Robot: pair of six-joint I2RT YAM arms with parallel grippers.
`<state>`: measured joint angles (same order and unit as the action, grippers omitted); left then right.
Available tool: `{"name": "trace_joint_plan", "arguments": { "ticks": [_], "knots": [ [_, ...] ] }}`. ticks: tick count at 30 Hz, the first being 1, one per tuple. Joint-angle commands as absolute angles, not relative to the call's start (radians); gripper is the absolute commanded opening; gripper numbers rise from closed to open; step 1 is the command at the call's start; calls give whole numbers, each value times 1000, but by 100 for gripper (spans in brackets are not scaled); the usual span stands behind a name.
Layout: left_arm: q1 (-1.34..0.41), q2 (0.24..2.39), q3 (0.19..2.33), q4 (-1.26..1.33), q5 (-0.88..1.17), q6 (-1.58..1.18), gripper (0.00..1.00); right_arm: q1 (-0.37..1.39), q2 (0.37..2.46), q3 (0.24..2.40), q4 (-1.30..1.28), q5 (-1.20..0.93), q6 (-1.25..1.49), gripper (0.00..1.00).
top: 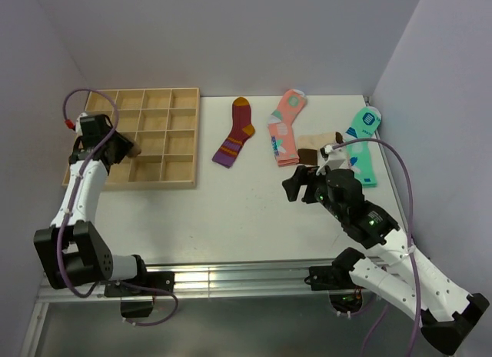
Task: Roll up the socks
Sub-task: Place the sock in the storage box.
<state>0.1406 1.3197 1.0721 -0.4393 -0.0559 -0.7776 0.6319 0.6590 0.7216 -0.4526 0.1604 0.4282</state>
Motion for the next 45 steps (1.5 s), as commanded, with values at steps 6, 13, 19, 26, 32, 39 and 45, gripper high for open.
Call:
{"name": "trace_joint_plan", "arguments": {
  "ticks": [6, 13, 19, 26, 32, 39, 45],
  "knots": [
    [389, 1489, 1246, -410, 63, -650, 0, 626, 727, 746, -437, 166, 403, 88],
    [500, 1539, 1200, -310, 3, -655, 0, 626, 746, 727, -381, 129, 390, 88],
    [502, 1565, 1175, -233, -132, -575, 0, 626, 758, 735, -379, 104, 374, 87],
    [505, 1620, 1147, -193, -192, -491, 0, 626, 759, 745, -390, 84, 368, 87],
    [505, 1701, 1149, -167, -204, -486, 0, 626, 767, 759, -393, 35, 354, 87],
    [505, 1727, 1138, -230, -196, -526, 0, 626, 798, 796, -420, 46, 345, 86],
    [506, 1759, 1149, -239, -196, -508, 0, 626, 808, 808, -420, 22, 353, 85]
  ]
}}
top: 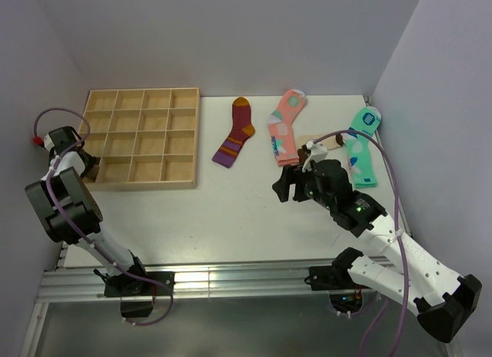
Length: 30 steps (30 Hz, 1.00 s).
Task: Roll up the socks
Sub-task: Place the sock in the storage box.
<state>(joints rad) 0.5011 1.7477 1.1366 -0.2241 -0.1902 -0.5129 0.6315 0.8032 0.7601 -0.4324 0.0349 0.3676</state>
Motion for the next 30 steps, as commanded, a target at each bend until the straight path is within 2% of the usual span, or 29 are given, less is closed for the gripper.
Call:
{"name": "trace_joint_plan", "arguments": {
  "ticks": [1, 16, 19, 22, 26, 30],
  "knots": [
    [506, 1766, 1154, -242, -189, -508, 0, 626, 808, 808, -420, 21, 353, 85],
    [509, 1845, 1170, -276, -247, -466, 0, 626, 827, 795, -397, 11, 344, 85],
    [509, 1855, 1169, -281, -256, -453, 6, 626, 833, 793, -396, 9, 341, 84],
    [509, 1871, 1186, -287, -255, -439, 16, 626, 836, 785, -390, 5, 342, 84],
    [509, 1841, 1172, -246, -264, -425, 36, 626, 838, 784, -388, 5, 341, 84],
    [509, 1850, 1184, -230, -279, -405, 38, 624, 841, 788, -390, 5, 336, 84]
  ]
}}
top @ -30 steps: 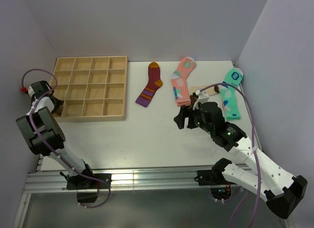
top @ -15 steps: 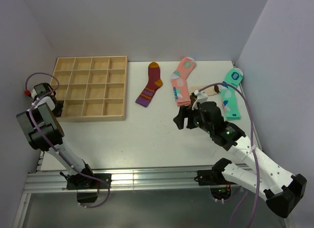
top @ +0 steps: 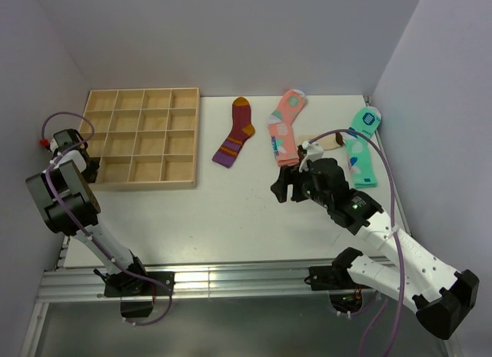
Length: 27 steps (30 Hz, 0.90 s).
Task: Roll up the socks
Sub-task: Place the sock in the storage box.
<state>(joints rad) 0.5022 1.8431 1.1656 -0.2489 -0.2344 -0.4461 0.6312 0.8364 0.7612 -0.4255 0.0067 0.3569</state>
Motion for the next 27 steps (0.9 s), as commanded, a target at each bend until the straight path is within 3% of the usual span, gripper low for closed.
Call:
{"name": "trace_joint_plan", "arguments": {
  "ticks": [1, 4, 8, 19, 27],
  "knots": [
    [511, 1856, 1193, -230, -279, -396, 39, 626, 842, 792, -390, 5, 336, 84],
    [509, 1884, 1201, -232, -282, -396, 43, 626, 851, 798, -400, 5, 333, 84],
    [509, 1873, 1195, -230, -290, -403, 60, 626, 857, 805, -402, 5, 336, 83],
    [508, 1810, 1229, -301, -299, -422, 71, 626, 867, 822, -413, 5, 333, 82],
    [500, 1718, 1275, -383, -304, -442, 88, 626, 857, 838, -416, 5, 331, 82]
  ]
}}
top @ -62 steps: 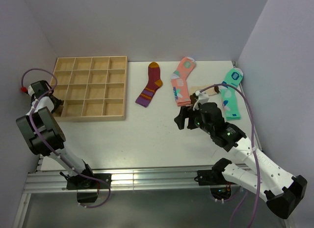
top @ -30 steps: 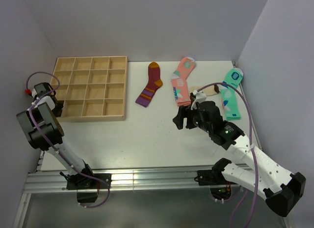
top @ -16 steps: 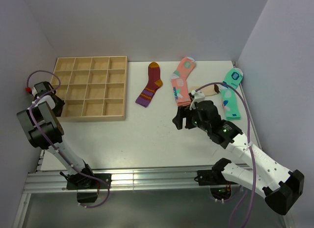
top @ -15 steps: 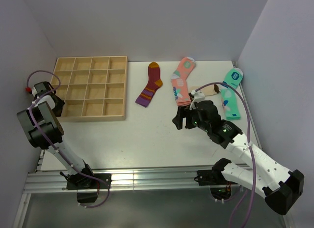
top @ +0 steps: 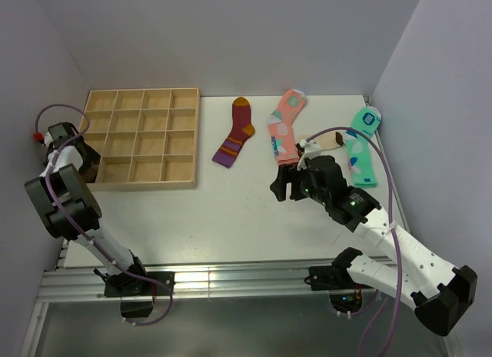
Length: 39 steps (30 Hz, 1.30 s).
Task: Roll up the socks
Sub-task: Place the sock in the storage box, then adjust the sock at the center of the board.
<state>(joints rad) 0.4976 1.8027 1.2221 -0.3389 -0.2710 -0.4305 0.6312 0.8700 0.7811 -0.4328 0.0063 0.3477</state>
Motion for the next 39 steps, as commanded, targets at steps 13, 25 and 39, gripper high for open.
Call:
{"name": "trace_joint_plan", "arguments": {
  "ticks": [13, 25, 39],
  "knots": [
    [474, 1389, 1159, -450, -183, -526, 100, 626, 808, 845, -440, 170, 397, 83],
    [192, 818, 976, -457, -22, -486, 100, 594, 896, 910, -496, 328, 518, 81],
    [-21, 512, 661, -434, 29, -497, 98, 318, 1215, 948, -373, 60, 551, 74]
  ]
}}
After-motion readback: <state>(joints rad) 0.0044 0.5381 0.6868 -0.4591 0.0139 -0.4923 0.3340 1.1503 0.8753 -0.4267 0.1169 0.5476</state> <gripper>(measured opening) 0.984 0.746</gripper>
